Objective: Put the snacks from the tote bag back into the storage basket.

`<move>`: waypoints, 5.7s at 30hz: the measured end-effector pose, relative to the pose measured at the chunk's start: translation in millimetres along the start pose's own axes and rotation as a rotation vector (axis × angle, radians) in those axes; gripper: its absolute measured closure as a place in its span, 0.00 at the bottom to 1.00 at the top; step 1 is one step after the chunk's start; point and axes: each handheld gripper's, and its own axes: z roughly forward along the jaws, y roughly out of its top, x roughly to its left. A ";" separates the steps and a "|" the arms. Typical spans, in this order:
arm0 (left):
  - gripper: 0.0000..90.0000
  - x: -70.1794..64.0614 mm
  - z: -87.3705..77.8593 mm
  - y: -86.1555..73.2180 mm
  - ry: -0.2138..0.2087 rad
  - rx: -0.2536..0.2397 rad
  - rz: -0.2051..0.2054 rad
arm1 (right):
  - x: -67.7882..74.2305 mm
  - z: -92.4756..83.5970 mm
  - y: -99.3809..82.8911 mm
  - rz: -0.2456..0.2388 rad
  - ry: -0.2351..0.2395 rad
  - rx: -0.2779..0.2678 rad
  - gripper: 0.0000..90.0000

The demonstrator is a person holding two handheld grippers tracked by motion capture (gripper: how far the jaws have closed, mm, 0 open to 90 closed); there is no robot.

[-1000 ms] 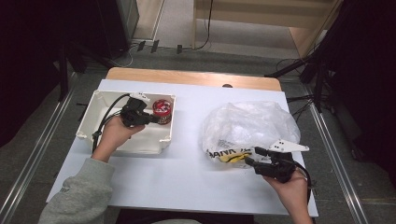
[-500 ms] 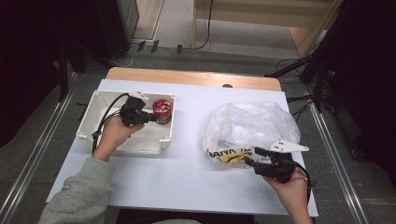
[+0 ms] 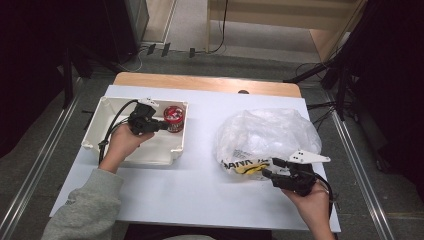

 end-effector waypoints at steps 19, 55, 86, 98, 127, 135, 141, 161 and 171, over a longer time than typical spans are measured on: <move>0.99 5.6 -0.6 1.1 0.008 -0.019 -0.029 | 0.4 0.3 -0.2 0.001 0.000 0.002 0.47; 0.98 22.1 -7.8 -3.1 0.058 -0.035 -0.087 | -0.3 -0.1 -0.2 0.001 -0.001 -0.001 0.47; 0.97 31.5 -7.1 -4.5 0.042 -0.045 -0.130 | 0.4 -1.8 -0.5 -0.003 -0.003 -0.012 0.47; 0.76 25.0 -22.4 -1.9 -0.020 -0.052 -0.161 | 2.3 -5.2 1.1 -0.013 0.004 -0.034 0.49; 0.50 -60.9 -34.7 12.9 -0.167 -0.061 0.040 | 17.5 -8.5 4.4 -0.028 0.050 -0.058 0.51; 0.49 -87.3 -29.4 12.4 -0.205 -0.059 0.099 | 19.3 -6.7 5.2 -0.034 0.058 -0.054 0.51; 0.48 -103.0 -24.6 10.4 -0.216 -0.052 0.138 | 20.4 -5.9 5.4 -0.034 0.059 -0.054 0.50; 0.48 -136.5 -4.2 3.9 -0.261 -0.022 0.215 | 25.1 -2.3 5.9 -0.046 0.071 -0.048 0.50; 0.46 -145.1 -1.4 3.0 -0.280 -0.019 0.230 | 26.9 -0.7 6.0 -0.051 0.072 -0.043 0.50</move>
